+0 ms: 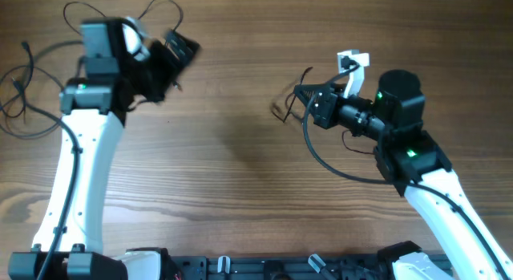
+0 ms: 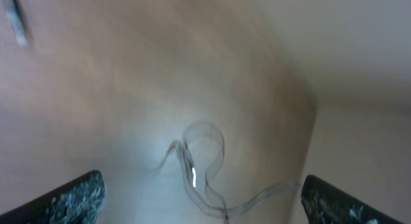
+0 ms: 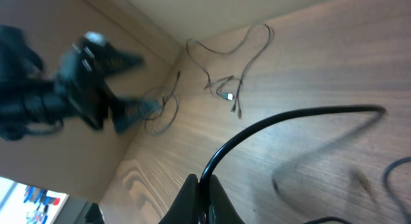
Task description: Untangle cables
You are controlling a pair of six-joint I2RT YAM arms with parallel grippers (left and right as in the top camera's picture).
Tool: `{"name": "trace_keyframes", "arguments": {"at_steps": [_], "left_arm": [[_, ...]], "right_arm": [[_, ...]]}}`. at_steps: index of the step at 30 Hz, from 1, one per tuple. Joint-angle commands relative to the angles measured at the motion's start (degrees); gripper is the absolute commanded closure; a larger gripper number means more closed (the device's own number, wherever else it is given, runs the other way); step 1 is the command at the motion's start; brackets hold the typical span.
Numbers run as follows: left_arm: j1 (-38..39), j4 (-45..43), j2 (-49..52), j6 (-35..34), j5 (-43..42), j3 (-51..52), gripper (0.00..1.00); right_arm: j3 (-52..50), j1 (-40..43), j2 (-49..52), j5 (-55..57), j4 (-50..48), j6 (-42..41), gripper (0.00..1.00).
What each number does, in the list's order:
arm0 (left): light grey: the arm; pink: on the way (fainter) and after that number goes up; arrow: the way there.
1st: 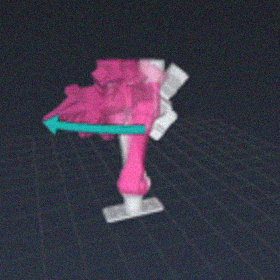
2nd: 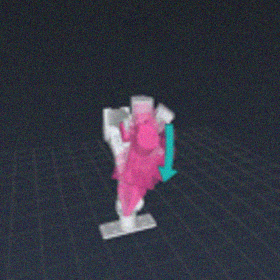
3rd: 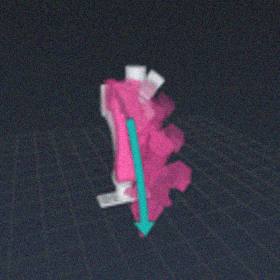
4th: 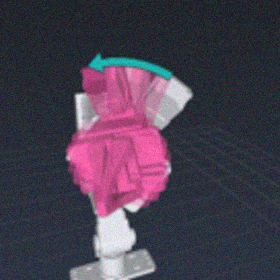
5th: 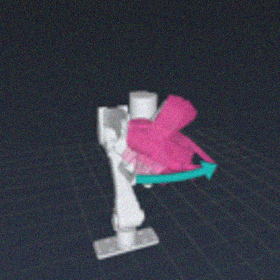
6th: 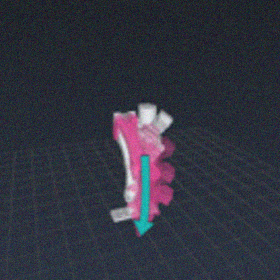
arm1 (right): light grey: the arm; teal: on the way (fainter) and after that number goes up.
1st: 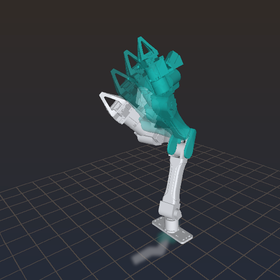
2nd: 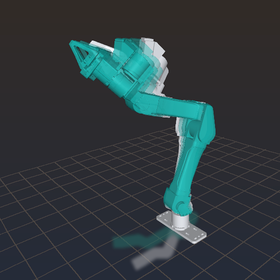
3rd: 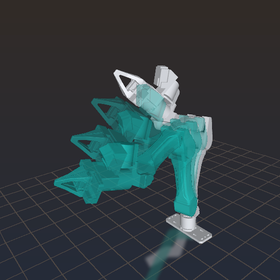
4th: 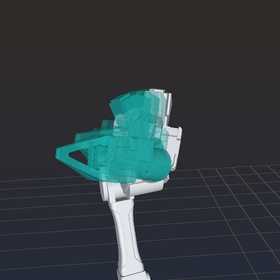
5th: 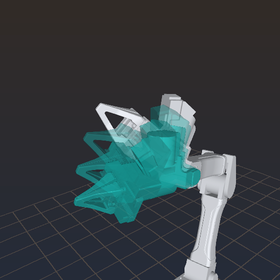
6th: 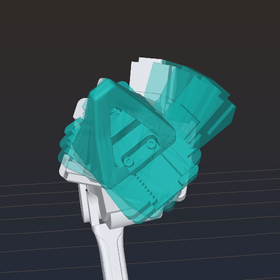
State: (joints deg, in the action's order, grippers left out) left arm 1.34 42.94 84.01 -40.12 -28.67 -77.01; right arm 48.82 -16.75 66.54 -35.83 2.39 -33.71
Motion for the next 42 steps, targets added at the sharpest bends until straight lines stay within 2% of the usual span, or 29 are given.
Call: {"name": "trace_keyframes", "arguments": {"at_steps": [1, 2, 4, 6, 7, 8, 10, 17, 21, 25, 26, 27, 29, 30, 35, 37, 40, 42], "left_arm": [[6.40, 5.81, 0.42, -0.44, -7.26, -0.02, 0.00], [8.44, 6.47, 0.42, -0.37, -7.26, -0.02, 0.00], [12.85, 5.35, 0.44, 3.52, -6.73, -0.02, 0.00], [17.90, 4.20, 0.42, 15.87, -4.39, -0.02, 0.00], [20.55, 4.52, 0.44, 21.29, -0.15, 0.09, 0.00], [22.45, 4.85, 0.44, 22.75, 3.93, 0.39, 0.00], [25.88, 4.90, 0.42, 23.23, 8.20, 1.16, 0.01], [35.12, -0.46, 0.85, 22.69, 10.49, 2.21, 0.00], [41.13, -4.26, 3.32, 20.52, 21.05, 3.30, 0.00], [45.16, -7.89, 6.54, 18.62, 28.46, 4.07, 0.02], [45.77, -9.31, 7.54, 18.64, 28.70, 4.07, 0.10], [46.10, -10.32, 8.63, 18.67, 28.81, 4.07, 0.32], [46.12, -10.67, 10.25, 18.64, 28.81, 4.07, 0.87], [45.97, -10.34, 10.86, 18.60, 28.79, 4.07, 0.96], [43.71, -9.57, 8.59, 16.63, 28.76, 4.04, 0.96], [41.68, -9.60, 5.07, 14.73, 28.79, 4.04, 0.96], [39.15, -9.29, 0.68, 14.73, 28.76, 4.04, 0.96], [37.00, -8.48, -3.26, 14.73, 28.74, 4.04, 0.96]], "right_arm": [[0.85, 0.13, -2.01, 7.50, 0.04, -2.51, 0.95], [0.85, 0.13, -2.05, 11.02, 0.72, -8.39, 0.96], [0.85, 0.13, -2.03, 13.35, 1.92, -14.03, 0.95], [0.85, 0.13, -2.03, 13.79, 3.50, -17.70, 0.96], [0.85, 0.42, -2.01, 13.79, 4.59, -19.61, 0.96], [0.85, 1.01, -2.01, 13.68, 5.68, -21.24, 0.96], [0.85, 2.73, -2.01, 12.28, 7.98, -23.67, 0.96], [0.85, 12.11, -0.17, -2.91, 11.04, -30.16, 0.95], [0.85, 13.62, 1.53, -12.02, 10.03, -30.91, 0.96], [0.85, 13.62, 1.51, -13.51, 10.14, -30.77, 0.96], [0.85, 13.62, 1.51, -13.62, 10.14, -30.75, 0.96], [0.85, 13.62, 1.51, -13.60, 10.12, -30.75, 0.96], [0.85, 13.79, 1.51, -13.57, 10.21, -30.29, 0.96], [0.85, 14.34, 1.51, -13.53, 10.14, -29.03, 0.96], [0.83, 20.26, 1.51, -12.13, 11.87, -24.65, 0.95], [0.83, 22.95, 1.51, -12.31, 12.15, -20.57, 0.67], [0.83, 24.39, 1.51, -11.39, 13.92, -12.28, 0.00], [0.83, 24.87, 1.51, -10.75, 17.09, -8.04, 0.01]]}}
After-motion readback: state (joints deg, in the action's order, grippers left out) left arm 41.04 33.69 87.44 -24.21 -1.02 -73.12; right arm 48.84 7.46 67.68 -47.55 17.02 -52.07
